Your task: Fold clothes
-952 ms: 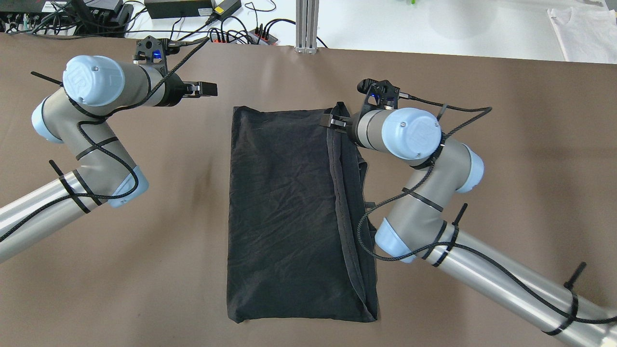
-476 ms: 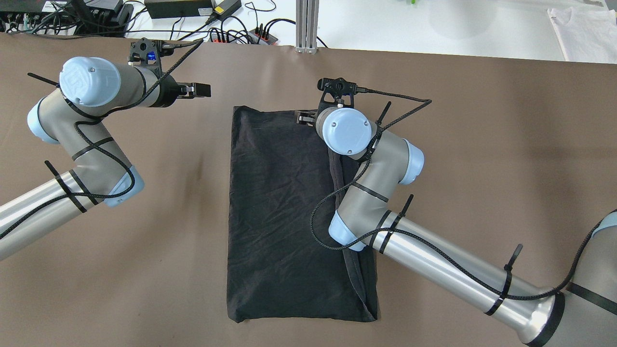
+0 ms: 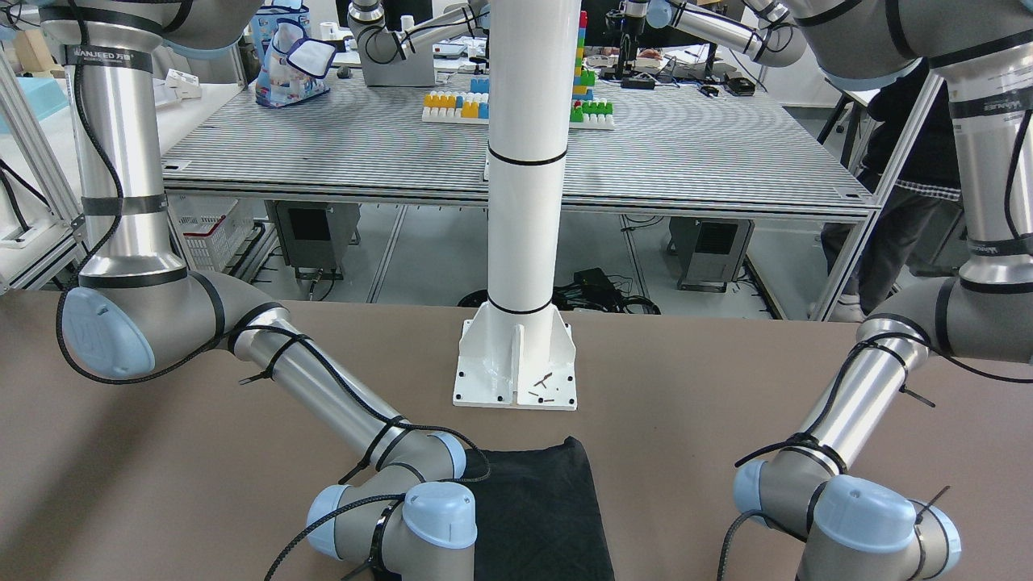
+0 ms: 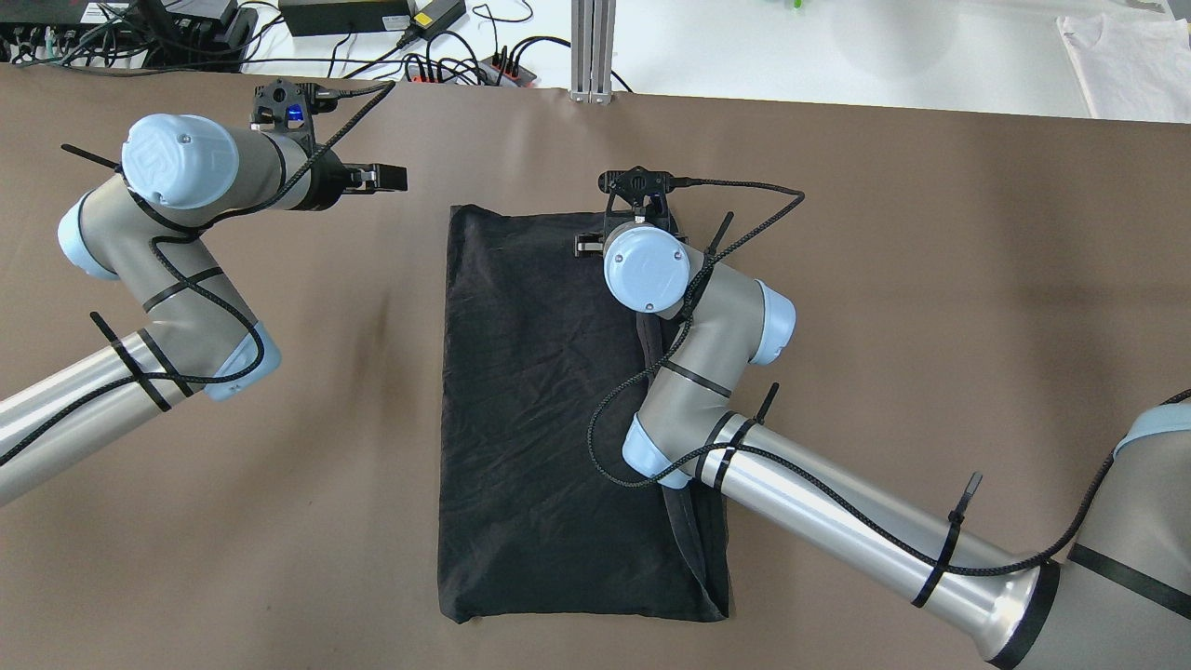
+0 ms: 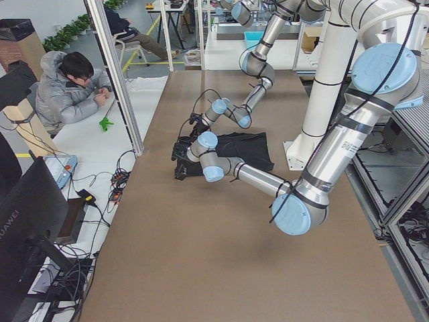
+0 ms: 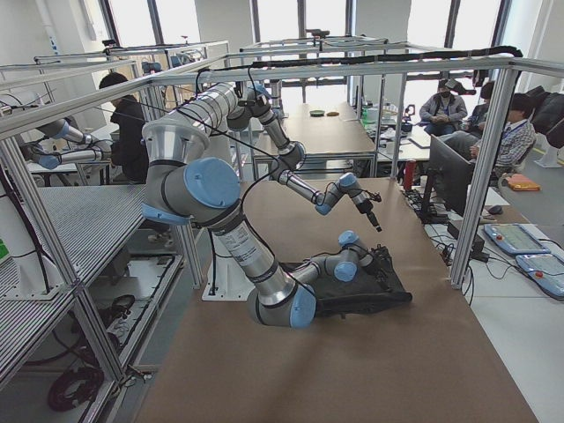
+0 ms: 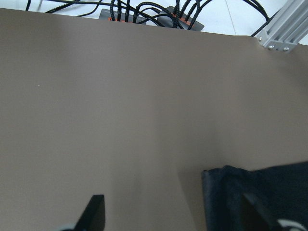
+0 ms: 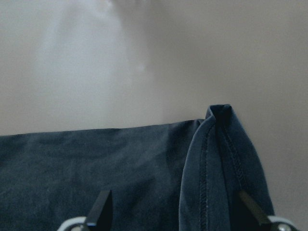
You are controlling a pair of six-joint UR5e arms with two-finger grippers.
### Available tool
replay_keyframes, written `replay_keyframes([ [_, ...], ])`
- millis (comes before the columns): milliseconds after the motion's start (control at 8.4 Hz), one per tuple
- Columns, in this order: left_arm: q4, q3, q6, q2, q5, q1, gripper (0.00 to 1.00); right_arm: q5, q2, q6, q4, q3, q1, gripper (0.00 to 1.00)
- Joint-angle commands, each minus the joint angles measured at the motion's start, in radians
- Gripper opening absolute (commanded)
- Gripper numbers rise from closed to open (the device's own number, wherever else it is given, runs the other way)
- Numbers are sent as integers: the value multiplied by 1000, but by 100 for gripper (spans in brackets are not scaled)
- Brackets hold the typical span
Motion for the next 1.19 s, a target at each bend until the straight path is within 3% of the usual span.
replay_keyframes([
  [0,2,1,0,-2,2,1,100,-5,0,-16,-1,-14,-1,54],
  [238,2,2,0,-2,2,1,100,-19,6,-16,-1,-37,-1,51],
  [476,0,4,0,-2,2,1,100,-34,32,-16,-1,-77,-1,57],
  [833,0,10,0,-2,2,3,100,-42,32,-16,-1,-78,-1,54],
  [952,0,11,0,-2,2,3,100,-47,32,-16,-1,-80,-1,50],
  [1071,-2,11,0,-2,2,3,100,-47,32,-16,-1,-80,-1,39],
])
